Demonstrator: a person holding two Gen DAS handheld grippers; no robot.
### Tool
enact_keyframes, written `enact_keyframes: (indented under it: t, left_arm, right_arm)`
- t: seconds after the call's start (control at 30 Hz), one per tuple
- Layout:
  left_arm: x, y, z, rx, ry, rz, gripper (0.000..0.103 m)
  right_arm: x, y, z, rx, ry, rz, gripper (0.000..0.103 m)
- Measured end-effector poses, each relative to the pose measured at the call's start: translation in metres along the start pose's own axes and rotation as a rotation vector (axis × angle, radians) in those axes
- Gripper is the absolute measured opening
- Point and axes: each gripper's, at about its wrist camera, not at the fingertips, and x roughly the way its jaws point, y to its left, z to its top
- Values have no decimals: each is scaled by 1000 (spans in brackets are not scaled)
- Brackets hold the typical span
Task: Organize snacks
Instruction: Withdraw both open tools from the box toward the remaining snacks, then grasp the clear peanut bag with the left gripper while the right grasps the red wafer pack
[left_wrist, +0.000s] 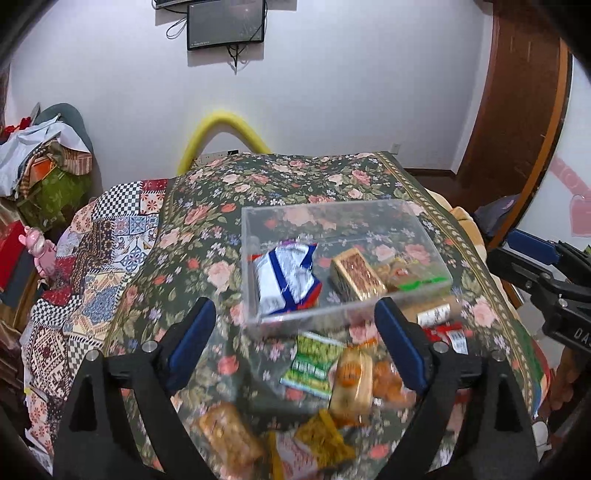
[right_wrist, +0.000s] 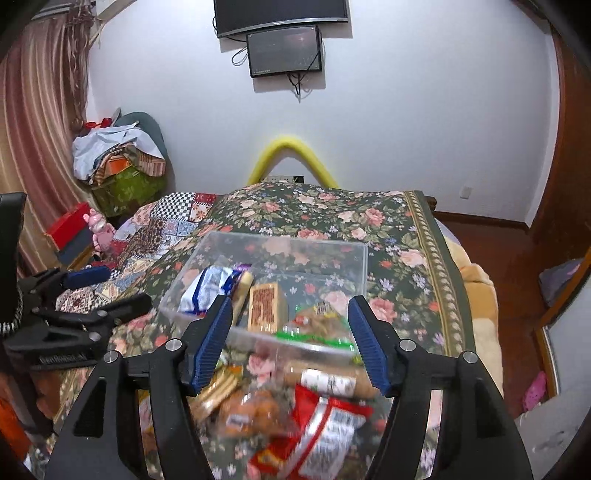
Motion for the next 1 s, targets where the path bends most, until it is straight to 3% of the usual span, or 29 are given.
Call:
enact_keyframes:
  t: [0.3,0.43,0.7,1.0]
  left_arm:
    - [-24,22,-54,17,40,46,91]
    - [-17,36,-80,5,88,75,91]
    - [15,65,-122,-113,174,109,91]
    - [43,71,-140,-102,210,133,91]
  right_arm:
    - [-16,-9,-35,15,36,-31,70]
    - [-11,-16,-53,29,85,-46,70]
    - [23,-22,-94,46,224,-81,70]
    - [62,-23,-114,79,325,-60,70]
